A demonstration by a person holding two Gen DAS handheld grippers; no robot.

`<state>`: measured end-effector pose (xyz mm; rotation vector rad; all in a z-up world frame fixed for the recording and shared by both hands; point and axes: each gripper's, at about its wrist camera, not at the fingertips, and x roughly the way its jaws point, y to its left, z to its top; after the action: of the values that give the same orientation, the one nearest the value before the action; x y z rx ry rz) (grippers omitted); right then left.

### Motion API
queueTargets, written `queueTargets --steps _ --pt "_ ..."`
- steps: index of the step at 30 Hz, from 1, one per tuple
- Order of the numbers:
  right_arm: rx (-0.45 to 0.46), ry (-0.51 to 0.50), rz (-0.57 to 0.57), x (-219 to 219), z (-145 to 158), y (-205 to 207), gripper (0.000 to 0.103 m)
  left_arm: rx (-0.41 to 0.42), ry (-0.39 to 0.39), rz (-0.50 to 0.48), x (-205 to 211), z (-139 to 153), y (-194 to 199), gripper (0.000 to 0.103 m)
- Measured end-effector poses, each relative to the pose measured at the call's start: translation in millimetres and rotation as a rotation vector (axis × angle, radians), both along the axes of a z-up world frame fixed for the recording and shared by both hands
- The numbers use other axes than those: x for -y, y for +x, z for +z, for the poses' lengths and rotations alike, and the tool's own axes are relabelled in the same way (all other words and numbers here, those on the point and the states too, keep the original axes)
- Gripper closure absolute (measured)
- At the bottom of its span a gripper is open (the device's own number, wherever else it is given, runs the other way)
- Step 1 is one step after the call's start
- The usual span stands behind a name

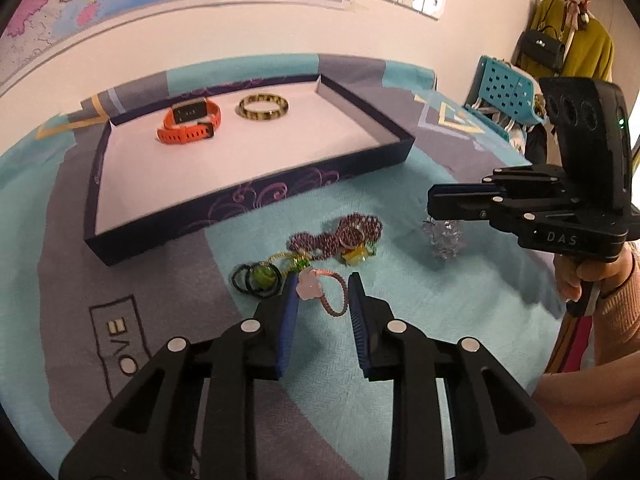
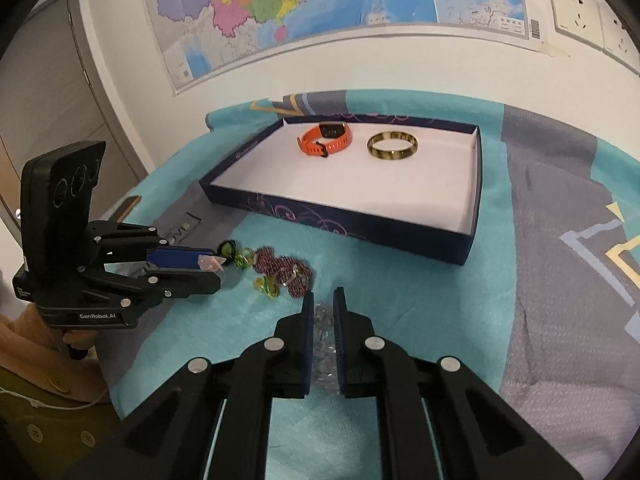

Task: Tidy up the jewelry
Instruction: 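Lower the pink ring and crystal bracelet into the box and release both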

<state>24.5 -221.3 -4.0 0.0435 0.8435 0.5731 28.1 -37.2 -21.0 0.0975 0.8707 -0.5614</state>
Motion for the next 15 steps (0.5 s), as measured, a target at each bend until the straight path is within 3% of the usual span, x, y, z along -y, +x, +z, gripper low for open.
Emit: queueTargets --steps 15 --pt "0.128 0.049 -0.008 1.4 52.3 27.5 0.095 0.102 -0.021 0.062 -18.5 40.4 26.2 0.078"
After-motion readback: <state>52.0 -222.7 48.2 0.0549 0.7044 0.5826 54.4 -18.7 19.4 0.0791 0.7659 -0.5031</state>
